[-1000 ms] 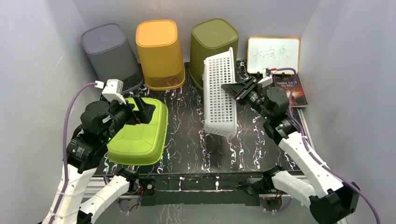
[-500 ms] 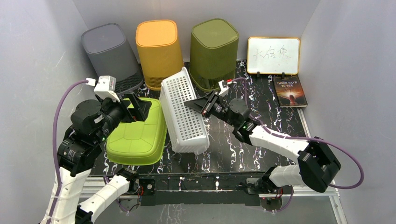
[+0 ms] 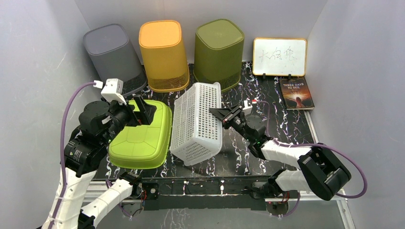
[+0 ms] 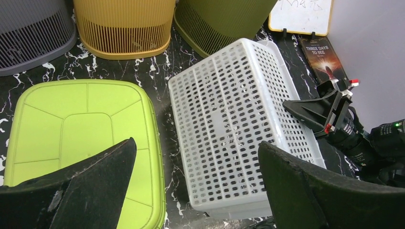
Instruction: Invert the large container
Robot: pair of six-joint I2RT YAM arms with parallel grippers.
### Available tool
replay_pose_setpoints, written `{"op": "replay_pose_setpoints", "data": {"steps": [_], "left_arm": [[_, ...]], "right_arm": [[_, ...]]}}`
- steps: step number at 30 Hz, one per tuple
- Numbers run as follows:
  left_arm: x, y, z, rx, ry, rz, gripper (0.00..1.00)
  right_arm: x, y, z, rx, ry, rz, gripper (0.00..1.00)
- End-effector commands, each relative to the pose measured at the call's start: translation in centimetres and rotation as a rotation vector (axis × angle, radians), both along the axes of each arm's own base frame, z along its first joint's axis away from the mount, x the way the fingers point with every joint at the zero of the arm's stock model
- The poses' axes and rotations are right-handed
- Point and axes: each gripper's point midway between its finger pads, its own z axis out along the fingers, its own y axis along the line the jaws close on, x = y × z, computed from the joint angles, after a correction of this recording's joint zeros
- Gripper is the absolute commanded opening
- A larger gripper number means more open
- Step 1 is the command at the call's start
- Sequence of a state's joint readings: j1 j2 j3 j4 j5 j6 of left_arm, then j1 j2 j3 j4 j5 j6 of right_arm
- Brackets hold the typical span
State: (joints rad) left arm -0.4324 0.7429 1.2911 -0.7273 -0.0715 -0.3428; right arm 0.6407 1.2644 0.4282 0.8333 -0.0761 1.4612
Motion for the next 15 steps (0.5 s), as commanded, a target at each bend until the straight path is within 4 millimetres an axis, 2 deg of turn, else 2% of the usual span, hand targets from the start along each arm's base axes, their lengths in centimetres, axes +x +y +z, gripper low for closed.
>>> {"op": "replay_pose_setpoints", "data": {"steps": [1,4,6,15], "left_arm": [[0.0,0.2,-0.3,0.016,-0.009,0.004,0.98],[0.1,0.2,-0.9,0.016,-0.001,0.004,0.98],[0.1,0.0,-1.2,0.014,0.006,0.0,0.98],[0.1,0.0,-2.0,0.013,0.017,0.003,0.99]], "right_arm": [[-0.1,-3.2,-7.1,-0.096,0.12,-0.048,0.0],[0.0,-4.7,-10.5,-0.177,0.176,-0.077,0.0],[0.1,-5.2,-11.9,-0.221,0.196,-0.087,0.0],[0.9,-6.2,-17.2,-0.433,0.279,-0.109,0.0]]}}
